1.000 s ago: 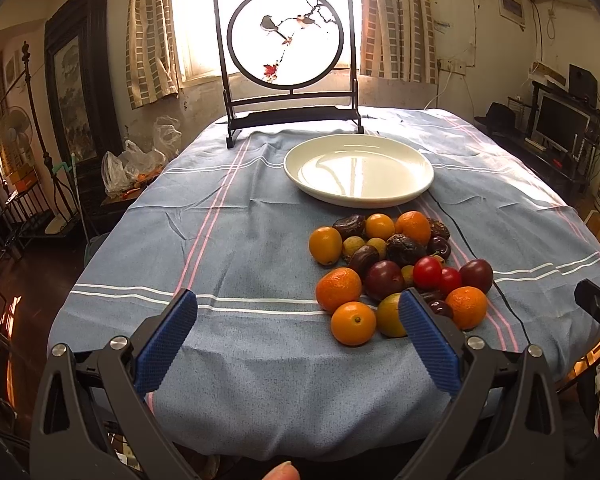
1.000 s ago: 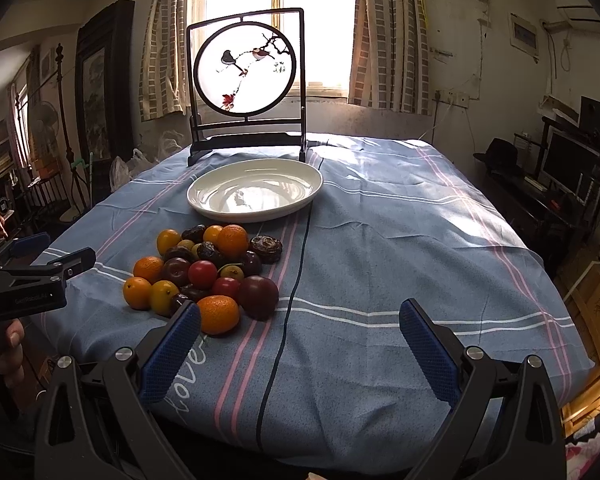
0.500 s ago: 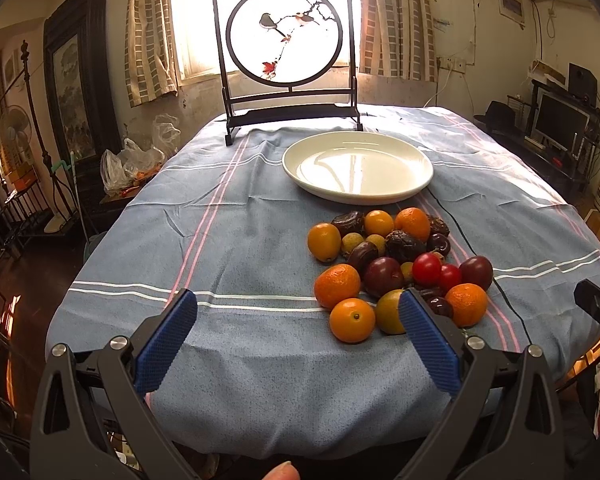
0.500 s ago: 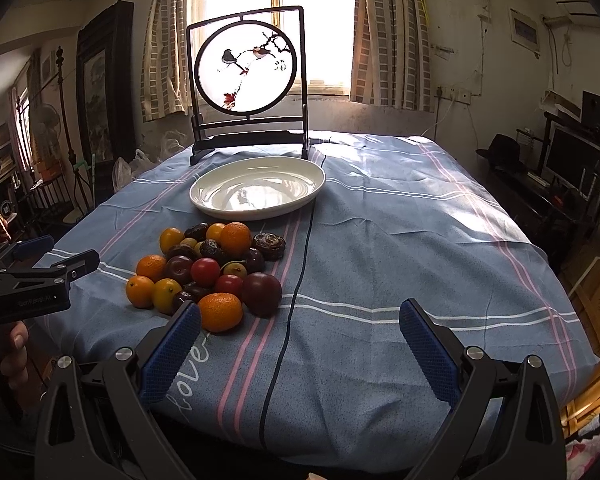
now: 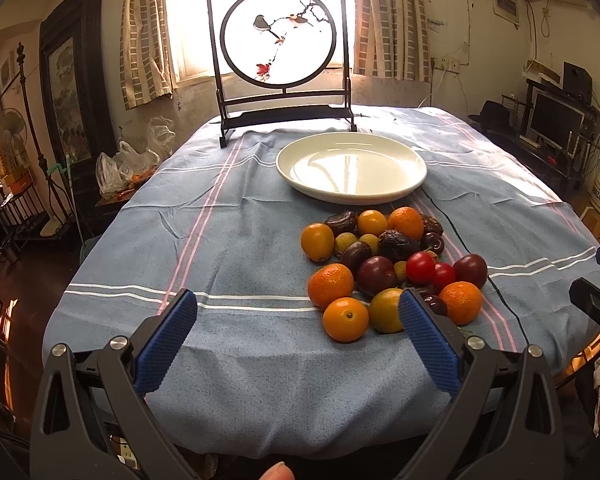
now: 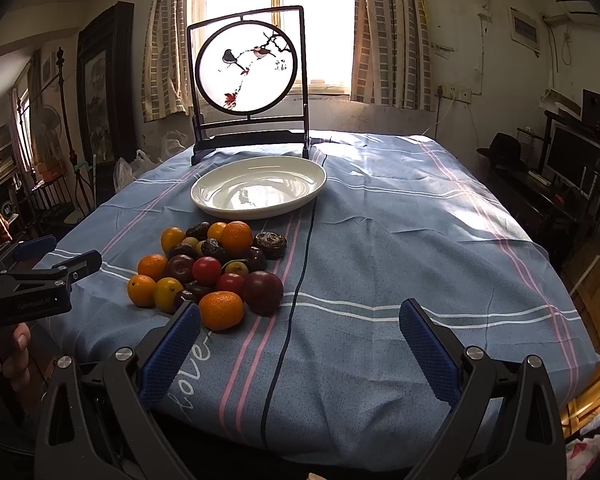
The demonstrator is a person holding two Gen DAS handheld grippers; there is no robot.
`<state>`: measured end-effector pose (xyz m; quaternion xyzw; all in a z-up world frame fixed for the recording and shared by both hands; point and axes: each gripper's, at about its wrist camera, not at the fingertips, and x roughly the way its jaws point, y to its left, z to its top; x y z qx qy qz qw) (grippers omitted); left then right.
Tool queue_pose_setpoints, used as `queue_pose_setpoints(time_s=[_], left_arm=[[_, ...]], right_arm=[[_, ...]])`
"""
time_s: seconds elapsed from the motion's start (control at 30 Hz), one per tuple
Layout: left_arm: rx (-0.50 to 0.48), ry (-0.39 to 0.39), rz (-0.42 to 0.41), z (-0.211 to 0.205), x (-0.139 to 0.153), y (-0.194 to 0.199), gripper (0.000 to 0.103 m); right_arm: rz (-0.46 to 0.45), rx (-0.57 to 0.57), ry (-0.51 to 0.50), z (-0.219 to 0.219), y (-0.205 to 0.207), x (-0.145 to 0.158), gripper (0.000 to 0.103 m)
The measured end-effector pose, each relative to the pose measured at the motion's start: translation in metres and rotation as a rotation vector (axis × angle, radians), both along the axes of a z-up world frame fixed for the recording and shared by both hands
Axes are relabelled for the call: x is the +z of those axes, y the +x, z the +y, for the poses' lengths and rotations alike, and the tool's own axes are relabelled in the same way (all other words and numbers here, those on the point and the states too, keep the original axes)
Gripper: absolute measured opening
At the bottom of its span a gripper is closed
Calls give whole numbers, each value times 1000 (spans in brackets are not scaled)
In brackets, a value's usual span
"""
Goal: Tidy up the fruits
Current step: 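Grasp a tangerine with the left gripper while the right gripper grasps a small orange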
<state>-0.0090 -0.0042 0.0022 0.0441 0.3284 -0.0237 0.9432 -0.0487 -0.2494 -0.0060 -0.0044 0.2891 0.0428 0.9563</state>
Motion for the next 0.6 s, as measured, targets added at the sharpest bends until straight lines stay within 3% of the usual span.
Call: queue_pose_setpoints(time_s=[0.23, 0.4, 0.47, 0.53, 0.6], left_arm=[[-38, 6, 62, 3, -21, 6, 99], [-111, -32, 101, 0, -34, 13, 97], [-133, -23, 117, -3, -40, 18, 85], [-155, -17, 163, -5, -51, 25, 53], [-171, -21, 207, -6, -64, 33, 45]], right_arm=[[-1, -3, 9, 1, -2, -3, 99], [28, 8, 27, 2, 1, -7, 99], [27, 8, 27, 2, 1, -7, 99], [31, 4, 32, 0, 3, -7, 99], [36, 2, 38, 0, 4, -8, 99]])
